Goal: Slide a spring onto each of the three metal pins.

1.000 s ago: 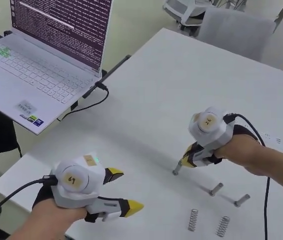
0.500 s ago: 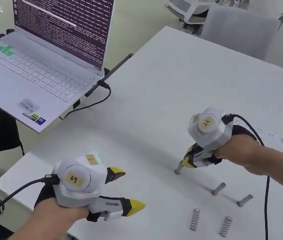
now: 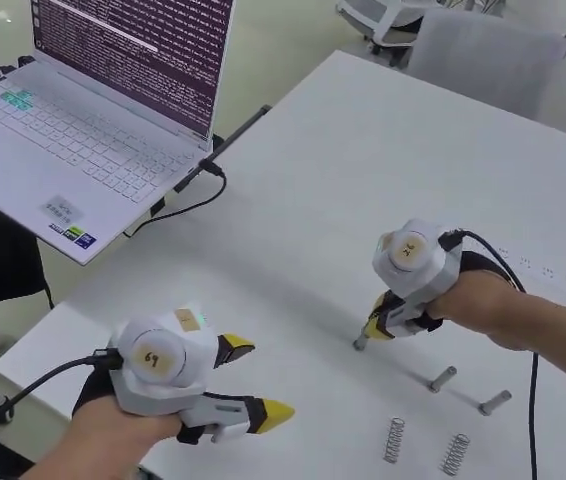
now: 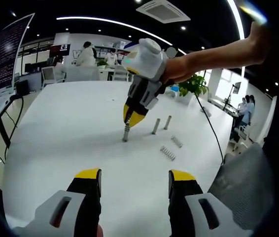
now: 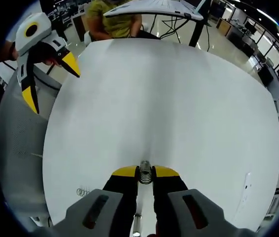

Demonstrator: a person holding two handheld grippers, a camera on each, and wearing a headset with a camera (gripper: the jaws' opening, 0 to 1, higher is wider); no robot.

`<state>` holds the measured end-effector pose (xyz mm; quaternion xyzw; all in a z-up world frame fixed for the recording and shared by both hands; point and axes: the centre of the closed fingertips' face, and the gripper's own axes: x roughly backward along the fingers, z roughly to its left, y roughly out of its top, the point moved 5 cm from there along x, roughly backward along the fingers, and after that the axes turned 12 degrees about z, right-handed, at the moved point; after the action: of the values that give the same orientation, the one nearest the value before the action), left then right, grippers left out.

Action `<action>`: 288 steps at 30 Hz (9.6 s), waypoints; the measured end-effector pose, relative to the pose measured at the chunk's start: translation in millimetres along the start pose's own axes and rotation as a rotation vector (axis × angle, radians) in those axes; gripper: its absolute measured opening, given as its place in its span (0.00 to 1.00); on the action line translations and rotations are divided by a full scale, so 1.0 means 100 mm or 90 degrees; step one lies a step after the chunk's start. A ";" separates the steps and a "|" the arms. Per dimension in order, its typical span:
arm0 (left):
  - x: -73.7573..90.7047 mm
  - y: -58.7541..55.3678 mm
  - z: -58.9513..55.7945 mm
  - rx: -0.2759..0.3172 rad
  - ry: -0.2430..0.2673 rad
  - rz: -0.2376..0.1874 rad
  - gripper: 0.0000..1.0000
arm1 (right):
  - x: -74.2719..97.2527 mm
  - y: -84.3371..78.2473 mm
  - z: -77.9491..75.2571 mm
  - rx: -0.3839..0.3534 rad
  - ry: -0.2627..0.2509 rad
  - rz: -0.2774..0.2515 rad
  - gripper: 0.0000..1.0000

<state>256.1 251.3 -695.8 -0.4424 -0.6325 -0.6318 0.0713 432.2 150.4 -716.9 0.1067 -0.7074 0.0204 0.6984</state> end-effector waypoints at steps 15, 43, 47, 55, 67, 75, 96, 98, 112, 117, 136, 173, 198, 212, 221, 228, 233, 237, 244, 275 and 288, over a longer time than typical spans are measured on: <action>0.00 0.00 0.02 0.006 0.002 -0.001 0.50 | -0.17 -0.01 0.00 0.010 0.010 0.022 0.09; 0.00 -0.01 0.03 0.012 0.006 -0.001 0.50 | -0.29 -0.01 0.01 0.011 0.021 0.032 0.10; 0.00 -0.01 0.03 0.012 0.006 -0.001 0.50 | -0.27 -0.02 0.01 0.011 0.022 0.033 0.11; -0.01 -0.02 0.03 0.010 0.004 0.001 0.50 | -0.22 -0.04 0.01 0.005 0.022 0.029 0.14; -0.02 -0.02 0.01 0.005 0.001 0.004 0.50 | -0.10 -0.06 0.01 -0.005 0.013 0.018 0.17; -0.02 -0.02 0.00 0.002 0.000 0.005 0.50 | 0.01 -0.08 -0.01 -0.017 0.004 0.003 0.18; -0.03 -0.01 -0.02 -0.001 -0.005 0.008 0.50 | 0.38 -0.20 -0.07 -0.112 -0.018 -0.084 0.25; -0.03 0.00 -0.04 -0.002 -0.006 0.009 0.50 | 0.42 -0.21 -0.07 -0.125 -0.020 -0.099 0.25; -0.05 0.10 -0.06 -0.019 -0.014 0.007 0.50 | 0.67 -0.35 -0.06 -0.221 -0.032 -0.195 0.32; -0.04 0.13 -0.07 -0.026 -0.016 0.007 0.50 | 0.74 -0.43 -0.03 -0.248 -0.042 -0.217 0.34; 0.01 0.23 -0.04 -0.037 -0.017 0.001 0.51 | 0.90 -0.79 0.27 -0.358 -0.050 -0.296 0.40; 0.02 0.35 -0.08 -0.060 -0.031 0.005 0.52 | 0.97 -1.62 1.12 -0.548 -0.084 -0.403 0.49; 0.02 0.36 -0.13 -0.064 -0.035 0.009 0.53 | 0.91 -1.81 1.56 -0.601 -0.091 -0.425 0.54; -0.01 0.38 -0.18 -0.069 -0.041 0.012 0.53 | 0.91 -1.81 1.66 -0.613 -0.088 -0.433 0.55; -0.08 0.40 -0.23 -0.070 -0.048 0.016 0.52 | 0.88 -1.85 1.72 -0.616 -0.087 -0.428 0.56; -0.20 0.46 -0.34 -0.082 -0.063 0.025 0.52 | 0.87 -1.87 1.77 -0.615 -0.090 -0.422 0.57; -0.29 0.50 -0.42 -0.095 -0.071 0.036 0.51 | 0.88 -1.89 1.79 -0.616 -0.094 -0.421 0.57; -0.34 0.52 -0.47 -0.098 -0.078 0.041 0.51 | 0.88 -1.89 1.80 -0.610 -0.095 -0.415 0.57; -0.47 0.52 -0.54 -0.100 -0.087 0.055 0.51 | 0.88 -1.88 1.83 -0.608 -0.094 -0.415 0.57; -1.09 0.40 -0.90 -0.087 -0.104 0.144 0.48 | 0.93 -1.91 1.91 -0.614 -0.092 -0.425 0.57; -1.34 0.28 -1.00 -0.060 -0.085 0.182 0.44 | 0.91 -1.96 1.96 -0.624 -0.088 -0.429 0.57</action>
<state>307.5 97.0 -743.4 -0.5719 -0.5359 -0.6134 0.0977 274.5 -87.4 -654.7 -0.0083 -0.6055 -0.5377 0.5867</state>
